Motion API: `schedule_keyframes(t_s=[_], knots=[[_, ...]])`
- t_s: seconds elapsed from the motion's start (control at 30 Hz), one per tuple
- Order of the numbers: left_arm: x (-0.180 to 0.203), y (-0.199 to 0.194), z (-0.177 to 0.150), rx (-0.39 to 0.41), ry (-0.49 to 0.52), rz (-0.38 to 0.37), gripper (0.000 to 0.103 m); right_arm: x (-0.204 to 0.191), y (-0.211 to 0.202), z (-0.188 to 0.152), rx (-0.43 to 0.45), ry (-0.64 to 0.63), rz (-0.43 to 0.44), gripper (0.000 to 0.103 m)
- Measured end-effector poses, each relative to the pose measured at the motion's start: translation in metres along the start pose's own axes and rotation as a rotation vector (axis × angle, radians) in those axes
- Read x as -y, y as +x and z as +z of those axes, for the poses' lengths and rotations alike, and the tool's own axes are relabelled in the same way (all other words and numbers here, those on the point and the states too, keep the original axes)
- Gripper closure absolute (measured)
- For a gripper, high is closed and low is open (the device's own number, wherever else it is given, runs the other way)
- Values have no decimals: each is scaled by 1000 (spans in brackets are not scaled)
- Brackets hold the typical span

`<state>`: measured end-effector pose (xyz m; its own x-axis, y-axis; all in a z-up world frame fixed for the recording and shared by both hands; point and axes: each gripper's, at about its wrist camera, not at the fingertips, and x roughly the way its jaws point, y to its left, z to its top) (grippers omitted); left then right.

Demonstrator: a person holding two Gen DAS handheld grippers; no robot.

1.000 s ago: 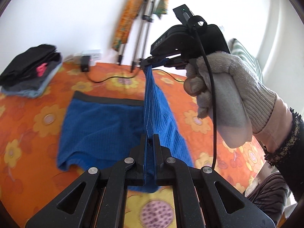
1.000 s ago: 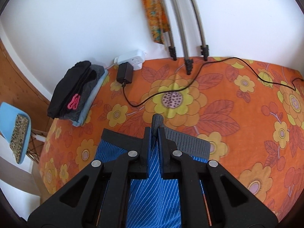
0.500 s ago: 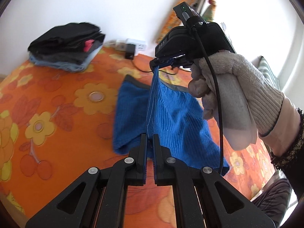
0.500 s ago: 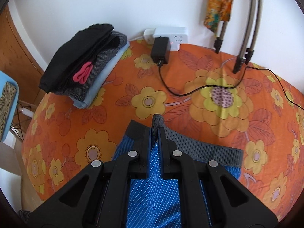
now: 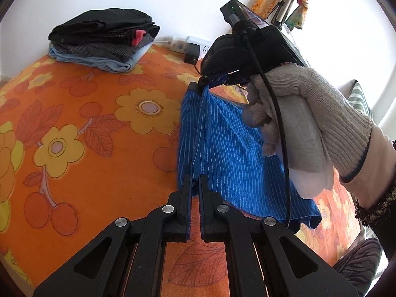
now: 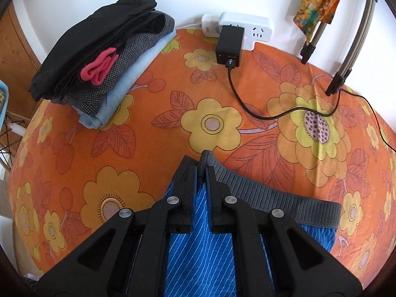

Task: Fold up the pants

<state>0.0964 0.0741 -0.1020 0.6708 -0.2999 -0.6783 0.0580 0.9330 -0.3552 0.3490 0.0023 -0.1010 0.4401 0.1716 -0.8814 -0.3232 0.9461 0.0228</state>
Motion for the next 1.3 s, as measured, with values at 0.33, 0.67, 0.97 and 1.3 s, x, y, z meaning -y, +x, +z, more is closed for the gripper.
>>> schedule_keyframes(t_s=[0.33, 0.67, 0.97, 1.3], knots=[[3, 3, -1, -13, 49, 52, 99, -4, 11, 1, -12, -11, 30, 95], [-3, 1, 2, -24, 18, 98, 90, -2, -14, 5, 75, -7, 129, 41], [0, -20, 14, 2, 79, 113, 81, 32, -58, 2, 134, 21, 174, 41], [23, -4, 68, -70, 237, 57, 80, 116, -120, -67, 167, 144, 183, 41]])
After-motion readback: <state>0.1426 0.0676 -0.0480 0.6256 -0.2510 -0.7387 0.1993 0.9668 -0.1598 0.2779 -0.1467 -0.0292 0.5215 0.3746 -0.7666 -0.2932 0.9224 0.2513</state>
